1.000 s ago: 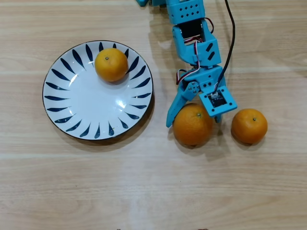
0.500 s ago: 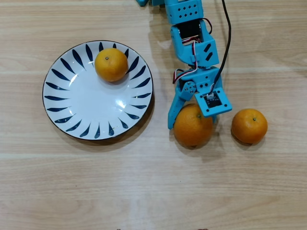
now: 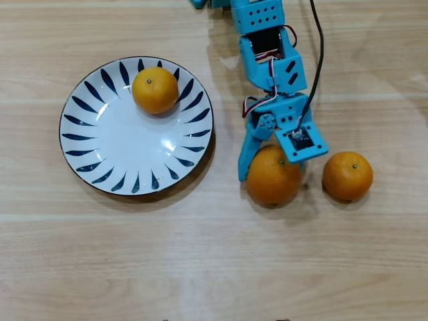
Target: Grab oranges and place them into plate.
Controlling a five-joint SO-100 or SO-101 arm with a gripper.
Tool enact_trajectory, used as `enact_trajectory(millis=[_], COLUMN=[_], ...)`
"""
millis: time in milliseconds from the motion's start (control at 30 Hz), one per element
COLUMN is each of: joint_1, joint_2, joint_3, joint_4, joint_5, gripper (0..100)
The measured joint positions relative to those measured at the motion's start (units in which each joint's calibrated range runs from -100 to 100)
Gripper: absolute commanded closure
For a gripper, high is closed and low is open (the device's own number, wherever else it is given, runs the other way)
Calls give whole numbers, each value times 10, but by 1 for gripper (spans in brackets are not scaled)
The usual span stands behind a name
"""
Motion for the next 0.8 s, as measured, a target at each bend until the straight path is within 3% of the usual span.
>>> enact_trajectory(millis=[433, 800], joint_1=[72, 301], joint_2=[-245, -480], joint_3=[-38, -44], joint_4=[196, 438], joint_5=[77, 147], gripper=[67, 67])
